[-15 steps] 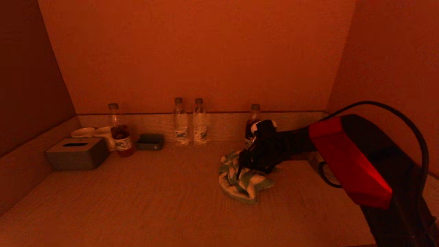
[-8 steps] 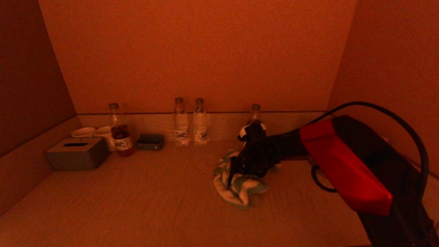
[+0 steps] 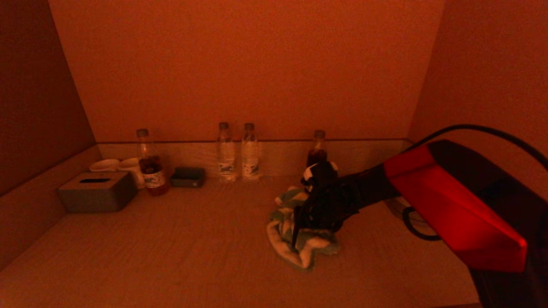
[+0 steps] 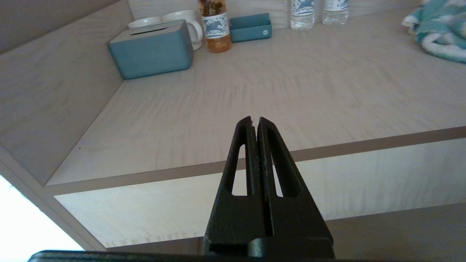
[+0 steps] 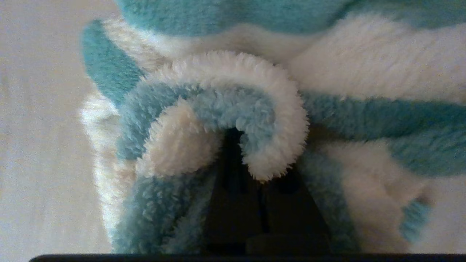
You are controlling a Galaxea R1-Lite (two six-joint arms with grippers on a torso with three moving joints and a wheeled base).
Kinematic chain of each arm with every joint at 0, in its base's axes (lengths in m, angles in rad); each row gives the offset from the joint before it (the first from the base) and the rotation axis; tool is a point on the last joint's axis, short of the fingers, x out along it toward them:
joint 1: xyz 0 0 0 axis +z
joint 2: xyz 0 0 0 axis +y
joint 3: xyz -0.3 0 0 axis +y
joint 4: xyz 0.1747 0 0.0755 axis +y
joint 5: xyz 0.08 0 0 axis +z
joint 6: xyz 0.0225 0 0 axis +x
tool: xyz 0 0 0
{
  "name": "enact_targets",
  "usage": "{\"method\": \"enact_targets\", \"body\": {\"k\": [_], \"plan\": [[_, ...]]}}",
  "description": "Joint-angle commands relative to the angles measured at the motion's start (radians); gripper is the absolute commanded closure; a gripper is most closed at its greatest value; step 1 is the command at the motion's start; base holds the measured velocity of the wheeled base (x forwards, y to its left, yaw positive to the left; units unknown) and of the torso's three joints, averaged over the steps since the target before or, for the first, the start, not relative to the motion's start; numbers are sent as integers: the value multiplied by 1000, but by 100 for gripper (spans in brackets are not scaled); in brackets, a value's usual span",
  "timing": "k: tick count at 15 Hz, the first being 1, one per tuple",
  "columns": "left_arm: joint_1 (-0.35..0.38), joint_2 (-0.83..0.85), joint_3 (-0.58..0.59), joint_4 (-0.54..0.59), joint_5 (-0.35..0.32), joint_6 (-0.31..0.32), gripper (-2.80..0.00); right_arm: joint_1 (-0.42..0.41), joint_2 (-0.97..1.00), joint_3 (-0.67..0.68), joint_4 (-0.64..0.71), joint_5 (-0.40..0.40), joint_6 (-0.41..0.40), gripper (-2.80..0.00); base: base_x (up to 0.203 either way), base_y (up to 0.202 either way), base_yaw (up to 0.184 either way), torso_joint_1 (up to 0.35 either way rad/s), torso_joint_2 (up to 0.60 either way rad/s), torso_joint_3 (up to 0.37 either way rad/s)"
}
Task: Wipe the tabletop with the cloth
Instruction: Sweep the stains on the table
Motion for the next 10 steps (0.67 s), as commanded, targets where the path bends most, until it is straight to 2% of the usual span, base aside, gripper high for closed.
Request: {"method": "enact_targets", "body": {"k": [1, 6, 10], "plan": [[1, 0, 0, 0, 0, 1, 0, -64, -35, 20, 8, -9, -1, 0, 0, 0, 0, 0, 0, 0], [1, 0, 0, 0, -1, 1, 0, -190, -9, -43, 11, -8, -23, 0, 0, 0, 0, 0, 0, 0], [1, 0, 0, 0, -1, 1, 0, -215, 36, -121, 9, 0, -12, 0, 0, 0, 0, 0, 0, 0]]}}
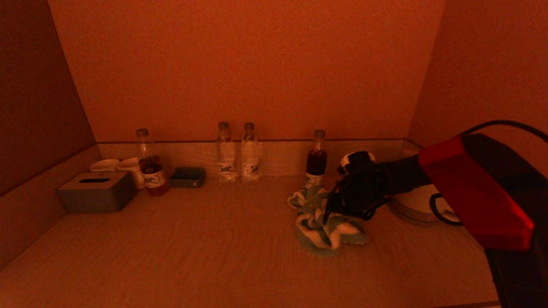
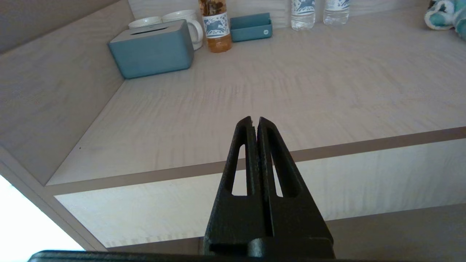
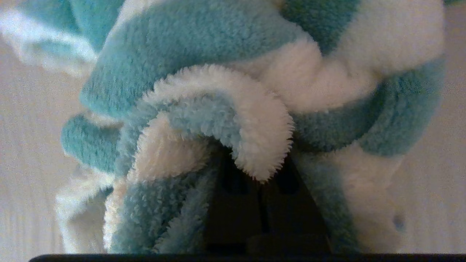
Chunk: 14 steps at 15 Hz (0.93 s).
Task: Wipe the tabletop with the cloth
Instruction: Sweep the stains on the table
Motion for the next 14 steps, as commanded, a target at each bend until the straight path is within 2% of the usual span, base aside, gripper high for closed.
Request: {"method": "enact_targets", "body": {"k": [1, 4, 7, 14], "plan": [[1, 0, 0, 0, -1, 1, 0, -6, 24, -21, -4, 4, 3, 0, 0, 0, 0, 0, 0, 0], [-1, 0, 0, 0, -1, 1, 0, 9, 60, -117, -4, 28, 6, 0, 0, 0, 0, 0, 0, 0], [1, 0, 0, 0, -1, 1, 0, 44, 54, -126, -6, 88, 9, 0, 0, 0, 0, 0, 0, 0], [1, 0, 0, 0, -1, 1, 0, 150, 47, -170, -4, 88, 9, 0, 0, 0, 0, 0, 0, 0]]}}
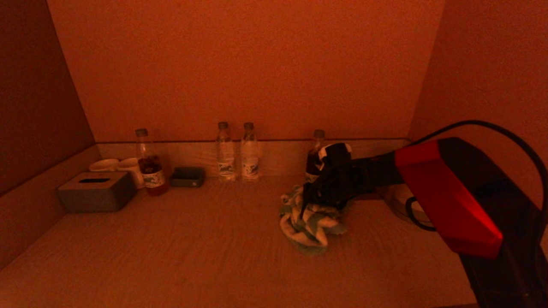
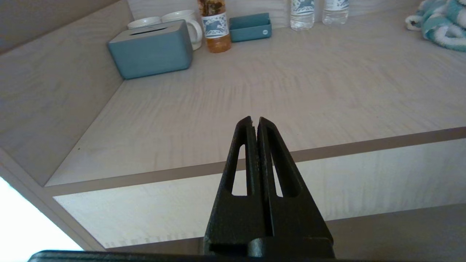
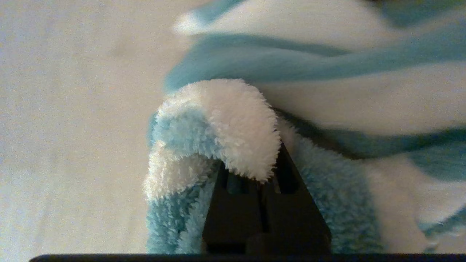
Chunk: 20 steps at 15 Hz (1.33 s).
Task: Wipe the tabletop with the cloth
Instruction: Sweep the stains on the table
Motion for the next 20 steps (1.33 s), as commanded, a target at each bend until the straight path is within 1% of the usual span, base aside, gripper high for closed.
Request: {"method": "enact_targets", "body": {"k": [1, 3, 4, 5, 7, 9, 13, 16, 17, 19, 20], "plan": [[1, 0, 0, 0, 0, 1, 0, 23, -6, -5, 1, 2, 1, 0, 0, 0, 0, 0, 0, 0], [1, 0, 0, 0, 0, 1, 0, 32, -12, -2, 3, 1, 2, 0, 0, 0, 0, 0, 0, 0], [1, 0, 0, 0, 0, 1, 0, 61, -29, 3, 7, 0, 2, 0, 0, 0, 0, 0, 0, 0], [1, 0, 0, 0, 0, 1, 0, 68, -34, 9, 9, 0, 3, 0, 0, 0, 0, 0, 0, 0], [1, 0, 0, 0, 0, 1, 0, 120, -86, 59, 10, 1, 1, 0, 0, 0, 0, 0, 0, 0], [1, 0, 0, 0, 0, 1, 0, 140, -106, 83, 10, 2, 0, 0, 0, 0, 0, 0, 0, 0], [0, 0, 0, 0, 0, 1, 0, 192, -193, 217, 1, 8, -1, 0, 0, 0, 0, 0, 0, 0], [1, 0, 0, 0, 0, 1, 0, 213, -310, 408, -42, 29, -2, 0, 0, 0, 0, 0, 0, 0], [1, 0, 0, 0, 0, 1, 0, 217, -345, 453, -64, 34, -3, 0, 0, 0, 0, 0, 0, 0], [1, 0, 0, 0, 0, 1, 0, 219, -357, 468, -78, 35, -5, 0, 0, 0, 0, 0, 0, 0], [1, 0, 0, 0, 0, 1, 0, 218, -390, 510, -85, 33, -6, 0, 0, 0, 0, 0, 0, 0]]}}
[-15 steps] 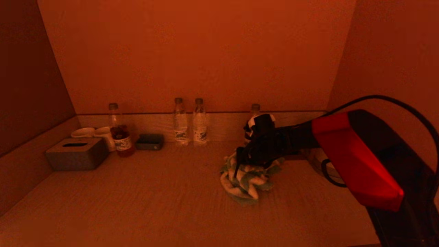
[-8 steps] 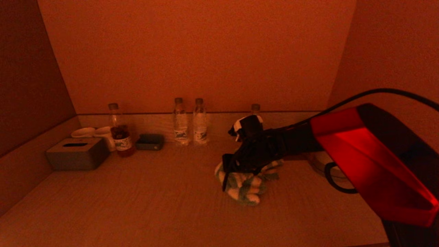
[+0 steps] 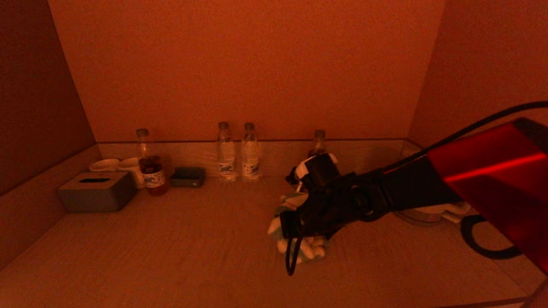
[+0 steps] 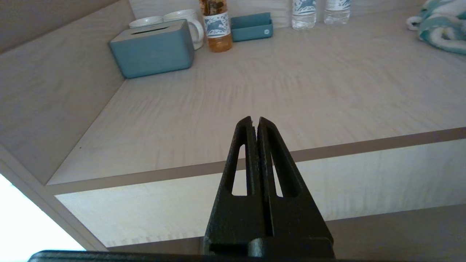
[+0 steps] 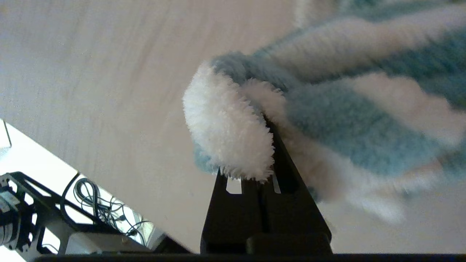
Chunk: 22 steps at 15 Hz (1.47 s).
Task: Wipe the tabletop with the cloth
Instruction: Sweep the stains on the table
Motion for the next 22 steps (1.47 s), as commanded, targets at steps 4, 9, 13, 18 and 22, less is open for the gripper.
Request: {"method": "enact_targets", "body": {"k": [4, 9, 13, 18, 22], "plan": [[1, 0, 0, 0, 0, 1, 0, -100, -299, 300, -23, -13, -25, 0, 0, 0, 0, 0, 0, 0], [0, 0, 0, 0, 0, 1, 0, -277, -549, 415, 17, -16, -90, 0, 0, 0, 0, 0, 0, 0], [1, 0, 0, 0, 1, 1, 0, -417, -727, 422, 71, -16, -142, 0, 0, 0, 0, 0, 0, 0], [-1, 0, 0, 0, 1, 1, 0, -507, -850, 421, 76, -78, -173, 0, 0, 0, 0, 0, 0, 0], [1, 0, 0, 0, 0, 1, 0, -554, -902, 421, 66, -147, -177, 0, 0, 0, 0, 0, 0, 0]]}}
